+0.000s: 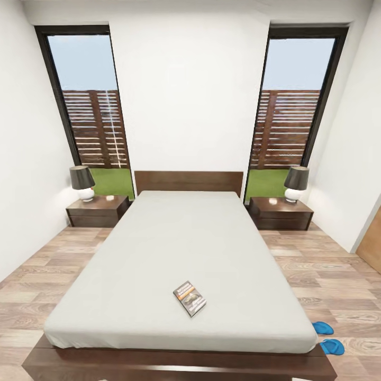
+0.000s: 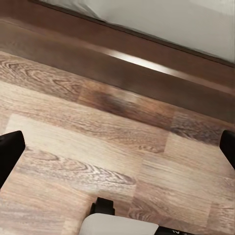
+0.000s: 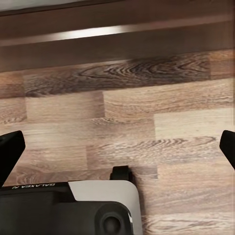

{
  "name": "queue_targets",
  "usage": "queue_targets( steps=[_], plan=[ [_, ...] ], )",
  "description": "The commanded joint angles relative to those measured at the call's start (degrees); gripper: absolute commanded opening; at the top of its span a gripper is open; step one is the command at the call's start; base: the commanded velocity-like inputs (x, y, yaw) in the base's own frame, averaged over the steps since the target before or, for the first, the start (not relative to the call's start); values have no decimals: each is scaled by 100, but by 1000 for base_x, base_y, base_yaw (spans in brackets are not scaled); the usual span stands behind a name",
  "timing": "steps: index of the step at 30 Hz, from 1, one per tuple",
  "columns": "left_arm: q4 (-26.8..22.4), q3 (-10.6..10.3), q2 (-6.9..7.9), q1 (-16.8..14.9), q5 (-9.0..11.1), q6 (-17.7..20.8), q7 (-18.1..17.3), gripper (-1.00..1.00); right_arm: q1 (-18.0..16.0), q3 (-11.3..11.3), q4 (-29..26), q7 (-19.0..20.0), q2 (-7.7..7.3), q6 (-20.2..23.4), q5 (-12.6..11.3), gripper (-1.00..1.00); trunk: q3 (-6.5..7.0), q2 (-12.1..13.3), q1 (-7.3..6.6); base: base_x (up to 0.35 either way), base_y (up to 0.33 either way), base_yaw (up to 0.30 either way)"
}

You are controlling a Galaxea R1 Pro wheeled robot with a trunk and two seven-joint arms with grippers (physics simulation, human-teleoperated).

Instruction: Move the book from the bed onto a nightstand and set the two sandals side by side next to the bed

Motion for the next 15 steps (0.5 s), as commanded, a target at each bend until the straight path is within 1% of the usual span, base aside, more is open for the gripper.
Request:
queue_targets(
  steps=[1,3,4,5,6,7,8,9,10,11,12,13,14,15],
  plan=[
    [-7,-39,51,-6,64,-6,-159,100,-8,44,15,30,-3,-2,-62,100,-8,-9,3,0,0,0],
    [-18,-38,94,-9,63,8,-382,100,-8,44,15,31,-4,-2,-63,100,-8,-9,3,0,0,0],
    [-26,-41,119,-16,60,41,-695,100,-8,44,15,32,-2,0,-63,100,-8,-9,3,0,0,0],
    [-28,-42,124,-19,59,76,-886,100,-8,44,15,31,-4,1,-64,100,-8,-9,3,0,0,0],
    [-32,-48,131,-28,54,201,-1318,100,-8,44,15,30,-5,0,-64,100,-8,-9,3,0,0,0],
    [-33,-50,132,-33,50,295,-1558,100,-8,44,15,29,-6,0,-64,100,-8,-9,3,0,0,0],
    [-38,-56,128,-40,35,541,-2074,100,-8,44,15,29,-7,1,-64,100,-8,-9,3,0,0,0],
    [-45,-58,122,-45,15,679,-2344,100,-8,44,15,28,-7,0,-64,100,-8,-9,3,0,0,0],
    [-93,-61,106,-51,-50,956,-2883,100,-8,44,15,27,-8,-1,-64,100,-8,-9,3,0,0,0],
    [-138,-62,99,-53,-98,1079,-3144,100,-8,44,15,26,-8,-1,-64,100,-8,-9,3,0,0,0],
    [-277,-64,90,-56,-225,1272,-3639,100,-8,44,15,26,-8,0,-64,100,-8,-9,3,0,0,0],
    [-366,-64,86,-57,-299,1346,-3867,100,-8,44,15,25,-8,0,-64,100,-8,-9,3,0,0,0],
    [-563,-65,75,-59,-459,1460,-4273,100,-8,42,15,25,-8,1,-64,100,-8,-9,3,0,0,0],
    [-1254,-66,-119,-61,-954,1965,-5210,100,-8,39,15,28,-9,2,-64,100,-8,-9,3,0,0,0]
  ],
)
